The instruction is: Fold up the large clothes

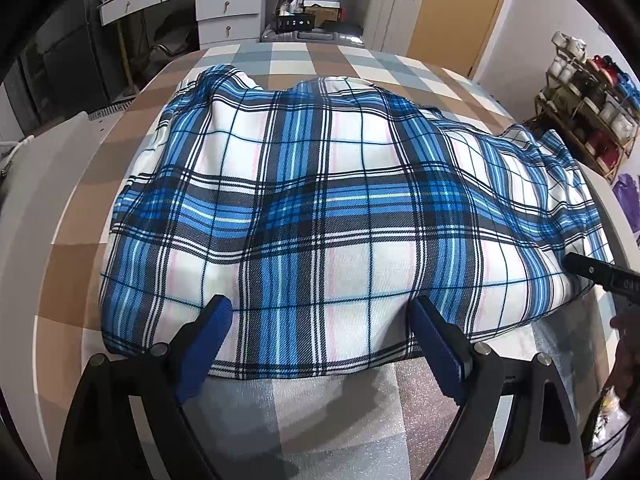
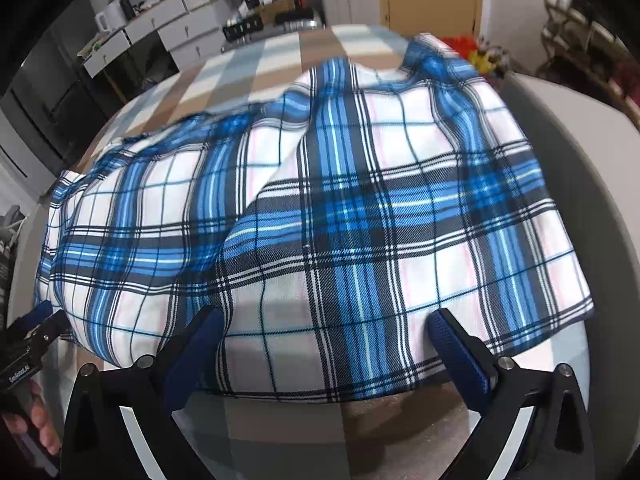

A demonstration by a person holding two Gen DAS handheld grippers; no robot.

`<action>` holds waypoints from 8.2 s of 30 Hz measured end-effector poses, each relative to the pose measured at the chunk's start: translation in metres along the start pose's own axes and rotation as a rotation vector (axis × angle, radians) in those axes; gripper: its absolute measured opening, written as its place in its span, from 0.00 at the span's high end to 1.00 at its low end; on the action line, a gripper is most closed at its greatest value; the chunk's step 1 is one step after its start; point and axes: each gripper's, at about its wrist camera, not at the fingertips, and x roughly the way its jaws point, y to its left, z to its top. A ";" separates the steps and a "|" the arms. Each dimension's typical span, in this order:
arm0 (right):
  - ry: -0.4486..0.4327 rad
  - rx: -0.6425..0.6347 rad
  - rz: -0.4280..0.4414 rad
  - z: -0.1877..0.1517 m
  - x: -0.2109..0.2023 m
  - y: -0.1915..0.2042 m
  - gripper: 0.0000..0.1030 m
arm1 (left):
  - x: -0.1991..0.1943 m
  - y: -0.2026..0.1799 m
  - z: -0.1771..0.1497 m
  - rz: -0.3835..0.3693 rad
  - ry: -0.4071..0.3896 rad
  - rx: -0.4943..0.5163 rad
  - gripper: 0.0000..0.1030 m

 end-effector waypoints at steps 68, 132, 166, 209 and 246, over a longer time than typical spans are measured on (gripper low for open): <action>-0.051 0.050 0.040 0.114 0.016 0.034 0.00 | -0.020 0.044 -0.018 -0.387 -0.155 -0.199 0.03; -0.429 0.264 -0.015 -0.045 -0.069 -0.095 0.96 | -0.042 0.003 -0.023 -0.386 -0.096 -0.130 0.03; -0.437 -0.370 0.149 -0.045 -0.079 0.189 0.95 | -0.092 0.051 -0.012 -0.686 -0.001 -0.198 0.05; -0.498 0.168 1.025 -0.159 -0.003 0.101 0.26 | 0.030 -0.109 0.124 -0.499 0.415 0.023 0.89; -0.419 0.444 0.752 -0.088 -0.023 0.138 0.96 | -0.019 -0.098 0.135 -0.548 0.341 0.074 0.96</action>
